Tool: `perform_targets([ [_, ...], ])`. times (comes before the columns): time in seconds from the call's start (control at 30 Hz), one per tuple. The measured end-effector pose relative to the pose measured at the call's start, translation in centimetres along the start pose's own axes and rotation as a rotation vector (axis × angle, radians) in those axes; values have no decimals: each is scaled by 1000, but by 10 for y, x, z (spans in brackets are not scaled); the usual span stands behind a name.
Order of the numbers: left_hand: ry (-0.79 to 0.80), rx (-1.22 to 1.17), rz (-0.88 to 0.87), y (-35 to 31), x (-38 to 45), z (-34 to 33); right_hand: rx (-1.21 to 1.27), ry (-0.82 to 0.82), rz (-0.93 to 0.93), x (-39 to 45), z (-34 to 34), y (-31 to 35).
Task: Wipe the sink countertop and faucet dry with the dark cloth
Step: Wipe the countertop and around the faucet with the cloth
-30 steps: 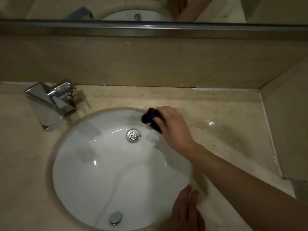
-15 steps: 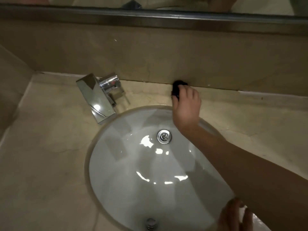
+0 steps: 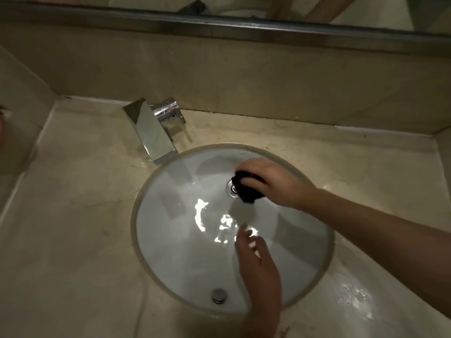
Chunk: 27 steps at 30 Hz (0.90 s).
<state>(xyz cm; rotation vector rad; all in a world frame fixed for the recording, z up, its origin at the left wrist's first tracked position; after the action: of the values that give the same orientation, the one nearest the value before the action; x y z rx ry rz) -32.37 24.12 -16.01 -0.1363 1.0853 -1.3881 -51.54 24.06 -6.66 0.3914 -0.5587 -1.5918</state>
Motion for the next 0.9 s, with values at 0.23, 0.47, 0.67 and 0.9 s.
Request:
perform_targets([
  [0.23,444,-184,-1,-61,-5,0,-321,-695,-674,-156,98,-87],
  [0.47,554,-171,51,-72,-29,-29,-416,-648,-819,-165,35,-76],
  [0.67,625,-311,433,-75,-58,-24,385,-511,-650,-124,-62,45],
  [0.9,744,-181,333,-77,-88,19,1164,-769,-837,-175,-33,90],
])
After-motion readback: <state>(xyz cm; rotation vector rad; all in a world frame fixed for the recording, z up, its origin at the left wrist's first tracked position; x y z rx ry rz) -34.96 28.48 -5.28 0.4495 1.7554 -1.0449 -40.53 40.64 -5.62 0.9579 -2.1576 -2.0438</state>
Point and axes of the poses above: each hand's wrist, its own x-axis towards the middle knuckle, its own z-axis out of the back of the hand, y = z × x, the point moved 4 cm from there along x, towards the middle knuckle, and after that the axes turned 14 degrees about z, right-handed, at the moved point
